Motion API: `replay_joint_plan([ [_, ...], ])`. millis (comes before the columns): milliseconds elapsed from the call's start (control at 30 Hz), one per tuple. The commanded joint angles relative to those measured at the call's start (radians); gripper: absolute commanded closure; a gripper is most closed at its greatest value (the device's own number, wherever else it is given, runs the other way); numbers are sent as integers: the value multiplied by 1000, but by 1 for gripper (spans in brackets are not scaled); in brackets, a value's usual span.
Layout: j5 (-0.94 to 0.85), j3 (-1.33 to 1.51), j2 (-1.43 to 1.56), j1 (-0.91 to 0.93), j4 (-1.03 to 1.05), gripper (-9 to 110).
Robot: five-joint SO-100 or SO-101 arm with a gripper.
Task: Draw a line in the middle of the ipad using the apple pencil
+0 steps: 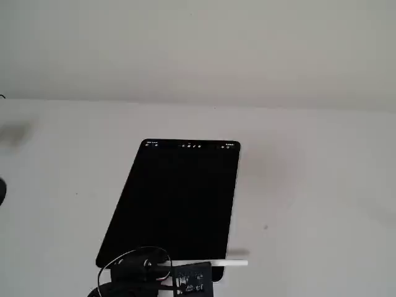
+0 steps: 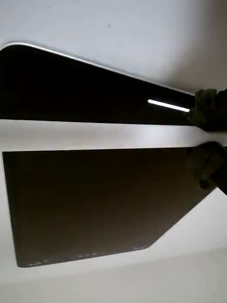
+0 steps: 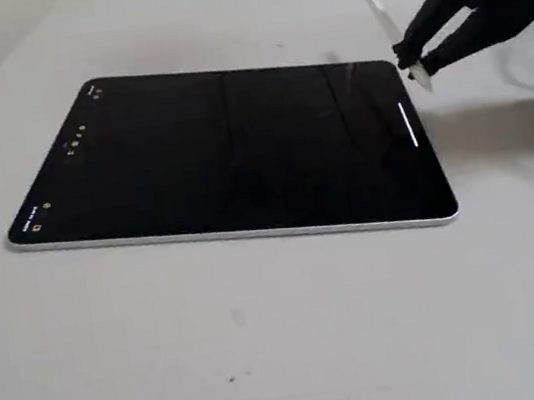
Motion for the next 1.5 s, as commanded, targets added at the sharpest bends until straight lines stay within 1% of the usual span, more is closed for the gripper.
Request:
replay_joint_plan([
  [0,-2,-6,15,-3,2,101],
  [900,-11,-6,15,-12,2,101],
  [967,-28,2,15,-21,-26,101],
  [1133,-244,6,15,-91,-129,101],
  [1267,-451,-11,17,-153,-261,101],
  [1367,-623,3,18,-190,-417,101],
  [1467,-779,60,17,-204,-624,102],
])
